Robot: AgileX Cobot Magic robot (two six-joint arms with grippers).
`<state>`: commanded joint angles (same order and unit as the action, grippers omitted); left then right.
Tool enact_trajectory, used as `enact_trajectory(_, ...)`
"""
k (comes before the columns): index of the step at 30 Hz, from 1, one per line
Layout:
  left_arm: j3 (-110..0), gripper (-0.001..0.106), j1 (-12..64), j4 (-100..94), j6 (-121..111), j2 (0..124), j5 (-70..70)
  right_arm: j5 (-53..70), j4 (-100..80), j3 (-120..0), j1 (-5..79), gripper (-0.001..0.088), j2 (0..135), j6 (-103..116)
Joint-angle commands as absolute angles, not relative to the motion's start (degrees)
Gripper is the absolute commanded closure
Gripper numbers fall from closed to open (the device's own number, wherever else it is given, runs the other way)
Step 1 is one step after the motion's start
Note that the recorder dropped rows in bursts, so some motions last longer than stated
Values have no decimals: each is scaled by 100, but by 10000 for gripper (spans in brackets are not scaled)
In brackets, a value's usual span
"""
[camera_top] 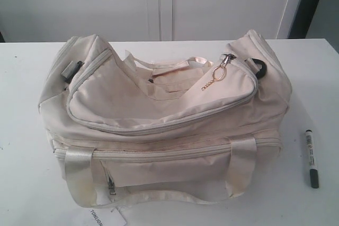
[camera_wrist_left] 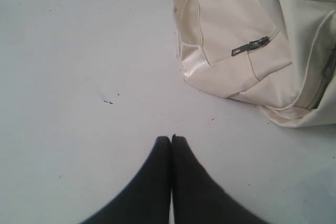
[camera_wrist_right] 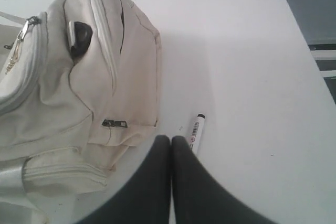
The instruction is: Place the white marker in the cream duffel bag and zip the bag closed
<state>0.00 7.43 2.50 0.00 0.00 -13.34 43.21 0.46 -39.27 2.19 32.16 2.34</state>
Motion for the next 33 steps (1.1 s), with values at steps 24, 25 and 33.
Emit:
enact_trajectory(24, 0, 1053, 743, 250, 0, 0, -1334, 4020, 96, -5431, 219, 868, 6059, 265)
enact_trajectory(25, 0, 1053, 743, 250, 0, 0, -1334, 3982, 154, -5642, 219, 868, 6392, 265)
enact_trajectory(33, 0, 1053, 743, 250, 0, 0, -1334, 4017, 1185, -6787, 219, 868, 7795, -487)
